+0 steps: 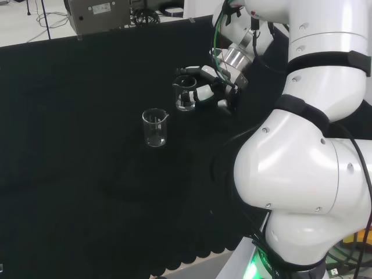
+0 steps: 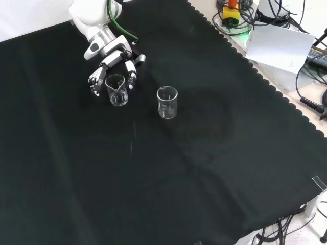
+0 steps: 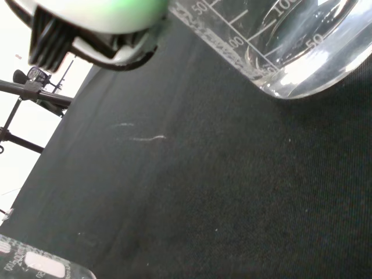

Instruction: Pick up the beaker on the right.

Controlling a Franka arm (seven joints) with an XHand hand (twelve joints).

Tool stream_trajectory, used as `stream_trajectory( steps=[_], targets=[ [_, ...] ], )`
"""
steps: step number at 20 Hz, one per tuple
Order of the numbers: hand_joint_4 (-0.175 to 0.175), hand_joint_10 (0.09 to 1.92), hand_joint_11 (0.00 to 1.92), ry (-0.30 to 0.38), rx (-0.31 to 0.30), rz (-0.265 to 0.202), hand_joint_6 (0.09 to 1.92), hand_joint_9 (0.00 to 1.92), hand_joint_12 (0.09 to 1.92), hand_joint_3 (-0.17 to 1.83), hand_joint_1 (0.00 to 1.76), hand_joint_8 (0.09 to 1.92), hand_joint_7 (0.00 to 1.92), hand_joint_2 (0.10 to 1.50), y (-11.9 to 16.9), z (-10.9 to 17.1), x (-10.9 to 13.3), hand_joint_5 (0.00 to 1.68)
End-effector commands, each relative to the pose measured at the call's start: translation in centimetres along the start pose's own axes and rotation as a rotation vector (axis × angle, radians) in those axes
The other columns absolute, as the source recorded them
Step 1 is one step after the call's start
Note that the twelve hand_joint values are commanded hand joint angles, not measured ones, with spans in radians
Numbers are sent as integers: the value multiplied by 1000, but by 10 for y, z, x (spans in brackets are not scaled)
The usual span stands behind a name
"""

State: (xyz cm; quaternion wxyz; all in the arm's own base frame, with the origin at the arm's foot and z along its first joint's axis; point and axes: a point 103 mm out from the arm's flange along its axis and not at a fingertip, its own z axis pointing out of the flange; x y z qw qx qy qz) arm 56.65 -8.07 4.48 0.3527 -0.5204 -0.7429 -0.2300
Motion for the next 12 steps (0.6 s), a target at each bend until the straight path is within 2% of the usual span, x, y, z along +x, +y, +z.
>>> stream_trajectory(
  steps=[1,3,5,9,12],
  targets=[
    [-36,606,155,34,15,-6,87,505,1358,625,921,678,324,479,1,6,-1,513],
    [-37,605,169,44,11,-8,90,514,1353,625,924,679,329,476,2,6,-1,513],
    [-36,604,180,39,13,1,94,520,1349,623,931,680,333,473,16,25,8,519],
    [-37,599,203,67,-11,-8,115,555,1333,618,952,679,339,473,8,12,4,544],
    [-38,569,242,69,-16,4,204,623,1307,610,991,674,375,485,5,6,1,581]
  ],
)
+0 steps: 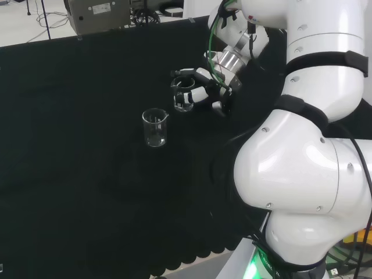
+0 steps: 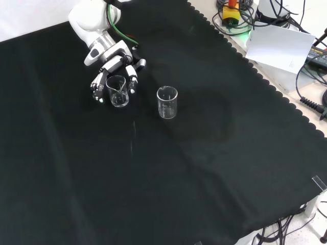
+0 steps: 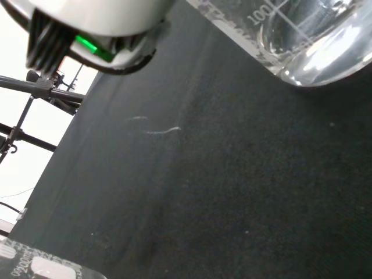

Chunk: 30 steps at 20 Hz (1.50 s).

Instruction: Pick up the beaker on the right.

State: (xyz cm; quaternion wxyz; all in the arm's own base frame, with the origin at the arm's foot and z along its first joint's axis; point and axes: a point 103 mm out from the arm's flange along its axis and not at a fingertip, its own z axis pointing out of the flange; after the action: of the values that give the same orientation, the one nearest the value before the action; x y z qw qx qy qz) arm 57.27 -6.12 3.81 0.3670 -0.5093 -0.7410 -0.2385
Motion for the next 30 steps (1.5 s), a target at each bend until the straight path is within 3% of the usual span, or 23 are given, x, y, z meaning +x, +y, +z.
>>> stream_trajectory(
  steps=[1,4,7,8,10,14,16,22,30],
  targets=[
    [-37,548,256,31,-30,28,319,650,1307,608,1013,667,393,494,-8,-11,-5,584],
    [-44,510,393,2,-71,67,746,769,1257,653,1116,676,487,539,-9,-12,-6,737],
    [-146,444,786,-56,-151,115,794,1072,1078,467,1180,724,795,774,-10,-15,-3,1079],
    [-137,345,925,-56,-179,127,853,1243,1006,408,1260,794,898,811,-10,-16,-2,1085],
    [-131,138,1151,-52,-221,136,887,1509,878,524,1372,838,1088,731,-11,-22,0,1086],
    [-172,87,1351,-107,-274,103,393,1732,692,516,1330,331,1437,687,-12,-42,14,1372],
    [-175,87,1374,-136,-275,71,282,1770,658,530,1328,210,1505,667,-12,-54,22,1433],
    [-175,87,1378,-238,-255,32,228,1805,634,558,1330,151,1541,647,-19,-83,45,1464],
    [-175,87,1394,-297,-195,53,256,1822,598,584,1329,166,1539,633,-43,-98,71,1456]
  ],
)
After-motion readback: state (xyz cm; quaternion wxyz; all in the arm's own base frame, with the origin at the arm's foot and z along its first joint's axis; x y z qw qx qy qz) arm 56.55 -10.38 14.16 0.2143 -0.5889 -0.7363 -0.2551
